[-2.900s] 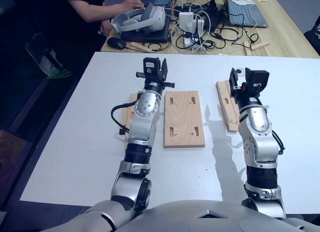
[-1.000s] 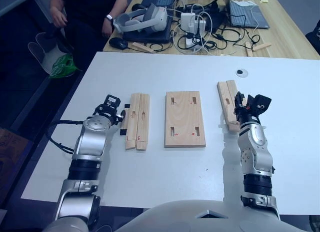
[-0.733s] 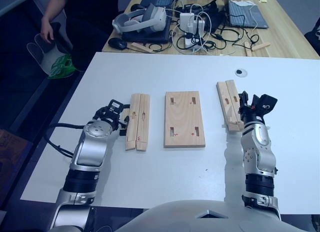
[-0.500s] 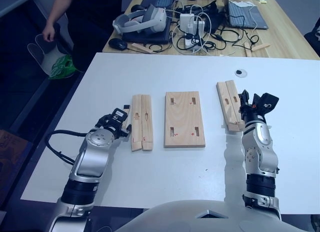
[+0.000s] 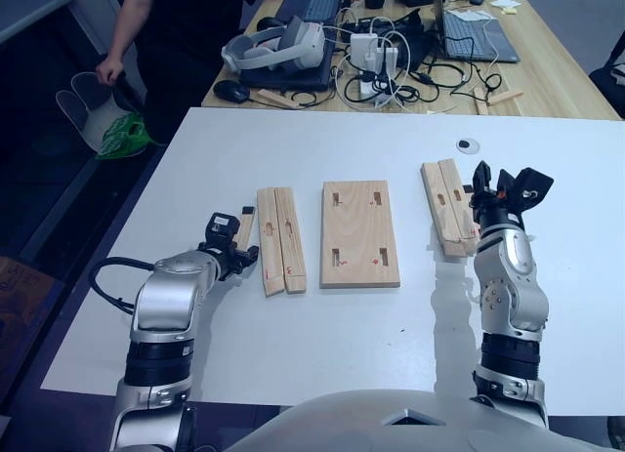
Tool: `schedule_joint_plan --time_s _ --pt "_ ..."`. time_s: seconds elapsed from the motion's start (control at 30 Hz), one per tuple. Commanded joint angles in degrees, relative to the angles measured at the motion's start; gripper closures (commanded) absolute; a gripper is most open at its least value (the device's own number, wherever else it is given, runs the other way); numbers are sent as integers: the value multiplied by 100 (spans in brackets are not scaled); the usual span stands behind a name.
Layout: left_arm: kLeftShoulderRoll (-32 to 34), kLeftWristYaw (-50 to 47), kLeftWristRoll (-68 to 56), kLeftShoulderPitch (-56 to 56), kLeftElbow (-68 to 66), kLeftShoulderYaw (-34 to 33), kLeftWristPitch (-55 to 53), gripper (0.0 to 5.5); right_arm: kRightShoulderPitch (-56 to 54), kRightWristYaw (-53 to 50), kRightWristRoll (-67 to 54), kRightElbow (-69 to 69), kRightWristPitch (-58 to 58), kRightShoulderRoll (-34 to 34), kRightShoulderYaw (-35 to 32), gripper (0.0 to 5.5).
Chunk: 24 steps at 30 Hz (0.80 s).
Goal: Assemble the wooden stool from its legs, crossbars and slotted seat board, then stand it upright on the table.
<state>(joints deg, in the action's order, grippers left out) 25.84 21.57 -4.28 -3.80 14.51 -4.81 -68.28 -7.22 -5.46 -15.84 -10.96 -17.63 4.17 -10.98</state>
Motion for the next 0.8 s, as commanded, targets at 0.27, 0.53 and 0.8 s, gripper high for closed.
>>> schedule_joint_plan --time_s 0.27,0.53,0.8 --pt "-327 -218 -341 372 -867 36 -502 381 -396 -197 -281 -7 -224 12 -196 323" --pt "-383 -235 -482 208 -550 75 -101 421 -945 -358 -448 -366 -634 -306 -441 323" --pt "-307 -167 -373 -902 -481 95 1456 421 -1139 153 -550 -303 -832 -833 -398 306"
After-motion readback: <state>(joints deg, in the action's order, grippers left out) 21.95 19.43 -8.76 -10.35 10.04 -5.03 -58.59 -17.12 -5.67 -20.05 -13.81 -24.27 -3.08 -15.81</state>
